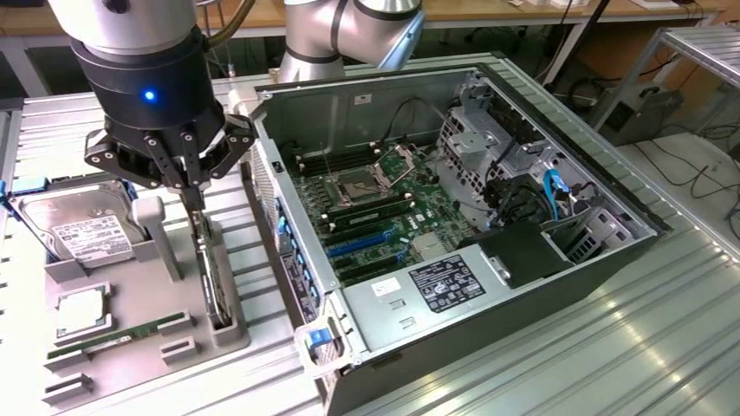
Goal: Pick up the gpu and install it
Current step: 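Pick up the gpu and move the gpu toward the slot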
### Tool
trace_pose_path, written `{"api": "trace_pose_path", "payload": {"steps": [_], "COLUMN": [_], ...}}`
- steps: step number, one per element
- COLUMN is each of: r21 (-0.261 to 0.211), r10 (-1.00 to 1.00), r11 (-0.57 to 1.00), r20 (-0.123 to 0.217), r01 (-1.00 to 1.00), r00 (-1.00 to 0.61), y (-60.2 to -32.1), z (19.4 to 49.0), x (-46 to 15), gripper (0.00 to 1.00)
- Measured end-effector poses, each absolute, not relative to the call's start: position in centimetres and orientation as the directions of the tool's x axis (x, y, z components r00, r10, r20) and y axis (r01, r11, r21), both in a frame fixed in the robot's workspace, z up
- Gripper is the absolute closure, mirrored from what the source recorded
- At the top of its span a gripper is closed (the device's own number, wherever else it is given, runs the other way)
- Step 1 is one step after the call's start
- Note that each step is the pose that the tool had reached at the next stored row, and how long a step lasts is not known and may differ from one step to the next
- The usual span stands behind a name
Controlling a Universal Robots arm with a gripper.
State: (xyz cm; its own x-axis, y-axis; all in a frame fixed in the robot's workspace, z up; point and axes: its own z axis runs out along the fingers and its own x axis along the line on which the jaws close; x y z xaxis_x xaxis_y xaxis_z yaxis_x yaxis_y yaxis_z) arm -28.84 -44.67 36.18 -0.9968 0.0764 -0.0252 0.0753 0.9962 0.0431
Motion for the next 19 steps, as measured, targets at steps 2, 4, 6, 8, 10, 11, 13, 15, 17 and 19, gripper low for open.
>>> {"api": "trace_pose_path", "payload": {"steps": [2, 4, 6, 8, 10, 11, 13, 15, 17, 19], "r21": [0.043, 0.043, 0.043, 0.043, 0.043, 0.043, 0.042, 0.041, 0.042, 0.041], "r10": [0.076, 0.076, 0.076, 0.076, 0.076, 0.076, 0.076, 0.076, 0.076, 0.076], "r11": [0.996, 0.996, 0.996, 0.996, 0.996, 0.996, 0.996, 0.996, 0.996, 0.996], "r20": [-0.025, -0.025, -0.025, -0.025, -0.025, -0.025, -0.025, -0.025, -0.025, -0.025], "r01": [0.075, 0.075, 0.075, 0.075, 0.075, 0.075, 0.075, 0.075, 0.075, 0.075], "r00": [-0.997, -0.997, -0.997, -0.997, -0.997, -0.997, -0.997, -0.997, -0.997, -0.997], "y": [-44.7, -44.7, -44.7, -44.7, -44.7, -44.7, -44.7, -44.7, -44.7, -44.7], "z": [36.2, 36.2, 36.2, 36.2, 36.2, 36.2, 35.9, 35.5, 35.1, 34.7], "x": [-28.8, -28.8, -28.8, -28.8, -28.8, -28.8, -28.9, -28.9, -29.0, -29.0], "gripper": [0.89, 0.89, 0.89, 0.76, 0.7, 0.64, 0.58, 0.58, 0.58, 0.58]}}
